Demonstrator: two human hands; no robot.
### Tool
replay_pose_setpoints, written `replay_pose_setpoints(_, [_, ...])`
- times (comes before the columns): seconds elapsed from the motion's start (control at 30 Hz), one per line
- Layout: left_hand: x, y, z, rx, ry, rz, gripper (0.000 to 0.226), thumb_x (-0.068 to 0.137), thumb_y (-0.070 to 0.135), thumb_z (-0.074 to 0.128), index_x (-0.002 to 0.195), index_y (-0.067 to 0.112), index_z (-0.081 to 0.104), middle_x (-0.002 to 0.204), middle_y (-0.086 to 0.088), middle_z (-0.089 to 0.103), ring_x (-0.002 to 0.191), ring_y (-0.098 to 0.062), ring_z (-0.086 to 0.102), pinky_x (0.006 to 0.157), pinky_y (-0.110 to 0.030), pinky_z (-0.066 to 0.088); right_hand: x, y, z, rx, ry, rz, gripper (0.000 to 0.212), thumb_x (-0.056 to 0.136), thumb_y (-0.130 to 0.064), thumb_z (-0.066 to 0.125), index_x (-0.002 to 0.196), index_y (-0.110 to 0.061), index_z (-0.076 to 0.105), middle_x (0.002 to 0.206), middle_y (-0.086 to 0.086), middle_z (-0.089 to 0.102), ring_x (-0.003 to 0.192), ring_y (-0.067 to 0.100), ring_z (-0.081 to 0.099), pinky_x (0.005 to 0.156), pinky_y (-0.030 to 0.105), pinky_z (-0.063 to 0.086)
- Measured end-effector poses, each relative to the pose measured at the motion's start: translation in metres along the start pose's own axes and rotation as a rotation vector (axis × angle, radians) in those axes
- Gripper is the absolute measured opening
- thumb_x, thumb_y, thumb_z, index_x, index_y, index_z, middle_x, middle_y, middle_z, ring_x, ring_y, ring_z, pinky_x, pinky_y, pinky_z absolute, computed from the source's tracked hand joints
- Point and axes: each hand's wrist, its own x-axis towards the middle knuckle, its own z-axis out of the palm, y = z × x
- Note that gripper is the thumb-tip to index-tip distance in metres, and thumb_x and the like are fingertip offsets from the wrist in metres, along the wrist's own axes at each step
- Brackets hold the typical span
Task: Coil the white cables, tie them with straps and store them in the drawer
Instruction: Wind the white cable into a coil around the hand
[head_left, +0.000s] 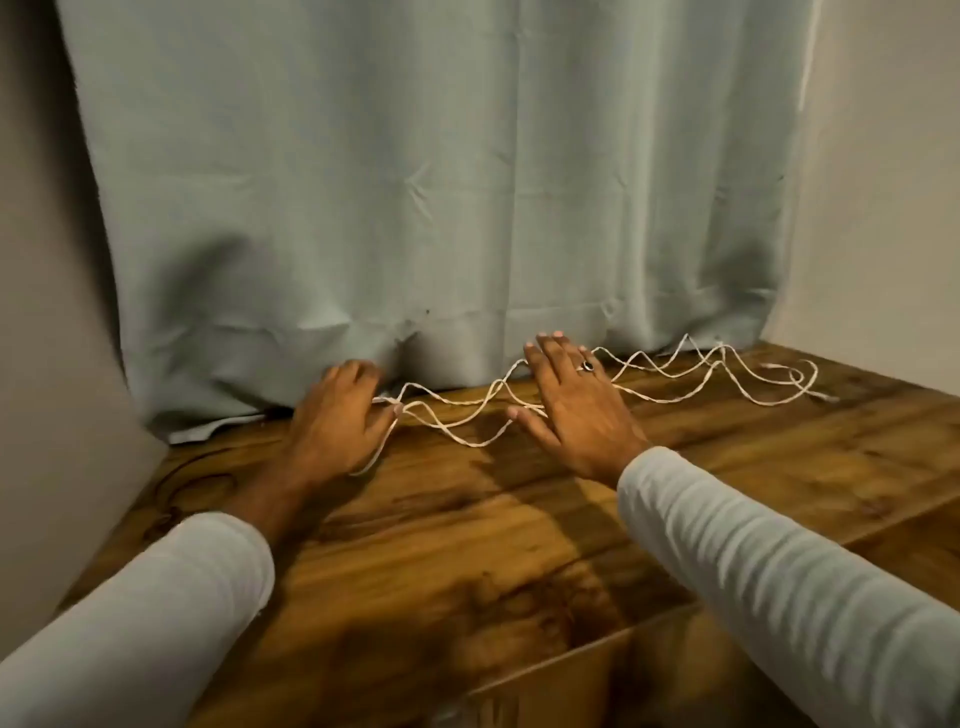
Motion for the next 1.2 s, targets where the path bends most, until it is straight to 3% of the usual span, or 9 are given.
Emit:
replay_pose_setpoints(0.33, [-0.05, 0.019, 0.056, -0.124, -0.188, -0.265, 0.047, 0.097, 0.043, 0.059, 0.139, 0.023, 0.055, 0.13, -0.006, 0.066, 0.122, -0.029, 0.059, 0.103, -0.047, 0.047, -0.027, -0.027, 0.05, 0.057, -0.111, -0.08, 0.077, 0.102, -0.064, 0.027, 0.161, -0.015, 0.024, 0.165, 0.012, 0.032, 0.154, 0.03, 0.026, 0.126, 0.047, 0.022])
replay_pose_setpoints(0.43, [-0.049, 0.022, 0.073, -0.193, -0.108, -0.176, 0.026, 0.1, 0.027, 0.058, 0.124, 0.021, 0.066, 0.115, -0.004, 0.073, 0.109, -0.027, 0.066, 0.104, -0.048, 0.047, -0.023, -0.035, 0.067, 0.151, -0.14, -0.053, 0.075, 0.103, -0.06, 0.037, 0.163, -0.02, 0.019, 0.167, 0.008, 0.028, 0.154, 0.028, 0.025, 0.125, 0.045, 0.02])
replay_pose_setpoints(0.6, [-0.036, 0.045, 0.094, -0.333, -0.109, 0.049, 0.021, 0.102, 0.023, 0.054, 0.117, 0.023, 0.069, 0.109, 0.001, 0.073, 0.101, -0.02, 0.067, 0.086, -0.036, 0.049, -0.01, -0.039, 0.091, 0.287, -0.047, -0.079, 0.077, 0.098, -0.037, 0.06, 0.162, -0.022, 0.02, 0.168, 0.01, 0.022, 0.152, 0.031, 0.029, 0.122, 0.045, 0.033])
replay_pose_setpoints(0.7, [-0.028, 0.063, 0.103, -0.407, -0.139, 0.103, 0.02, 0.105, 0.027, 0.05, 0.119, 0.028, 0.065, 0.112, 0.005, 0.07, 0.103, -0.015, 0.063, 0.086, -0.033, 0.049, 0.001, -0.036, 0.104, 0.294, 0.025, -0.146, 0.075, 0.093, -0.032, 0.066, 0.159, -0.019, 0.033, 0.167, 0.014, 0.022, 0.153, 0.035, 0.026, 0.121, 0.046, 0.033])
replay_pose_setpoints(0.83, [-0.018, 0.069, 0.108, -0.557, -0.141, 0.044, 0.025, 0.107, 0.033, 0.049, 0.128, 0.029, 0.062, 0.116, 0.013, 0.068, 0.102, -0.004, 0.063, 0.086, -0.027, 0.05, 0.016, -0.029, 0.118, 0.2, 0.114, -0.223, 0.051, 0.094, -0.029, 0.067, 0.141, -0.015, 0.056, 0.16, 0.014, 0.04, 0.151, 0.033, 0.031, 0.121, 0.048, 0.032])
replay_pose_setpoints(0.93, [-0.014, 0.066, 0.106, -0.713, -0.133, -0.035, 0.019, 0.104, 0.036, 0.054, 0.118, 0.036, 0.068, 0.105, 0.021, 0.07, 0.095, 0.003, 0.064, 0.08, -0.024, 0.053, 0.023, -0.02, 0.123, 0.179, 0.166, -0.222, 0.043, 0.094, -0.029, 0.067, 0.133, -0.012, 0.062, 0.145, 0.012, 0.055, 0.142, 0.032, 0.044, 0.119, 0.05, 0.032])
replay_pose_setpoints(1.03, [-0.013, 0.064, 0.107, -0.747, -0.085, -0.034, 0.015, 0.099, 0.042, 0.06, 0.095, 0.034, 0.072, 0.084, 0.018, 0.069, 0.082, -0.003, 0.064, 0.073, -0.036, 0.054, 0.024, -0.013, 0.12, 0.265, 0.225, -0.112, 0.035, 0.095, -0.029, 0.052, 0.124, -0.011, 0.063, 0.129, 0.011, 0.061, 0.124, 0.03, 0.053, 0.114, 0.051, 0.038])
replay_pose_setpoints(1.13, [-0.013, 0.062, 0.11, -0.777, -0.089, -0.044, 0.025, 0.098, 0.051, 0.054, 0.096, 0.034, 0.072, 0.085, 0.015, 0.069, 0.086, -0.006, 0.064, 0.078, -0.043, 0.055, 0.021, -0.008, 0.118, 0.389, 0.235, 0.035, 0.029, 0.1, -0.024, 0.039, 0.114, -0.011, 0.06, 0.115, 0.009, 0.058, 0.104, 0.026, 0.054, 0.093, 0.046, 0.049])
replay_pose_setpoints(1.2, [-0.014, 0.066, 0.105, -0.961, -0.119, -0.092, 0.021, 0.102, 0.04, 0.055, 0.096, 0.031, 0.073, 0.084, 0.008, 0.071, 0.083, -0.011, 0.067, 0.078, -0.041, 0.057, 0.02, -0.007, 0.118, 0.439, 0.246, 0.09, 0.024, 0.103, -0.023, 0.038, 0.113, -0.013, 0.057, 0.108, 0.005, 0.054, 0.094, 0.022, 0.052, 0.082, 0.043, 0.049])
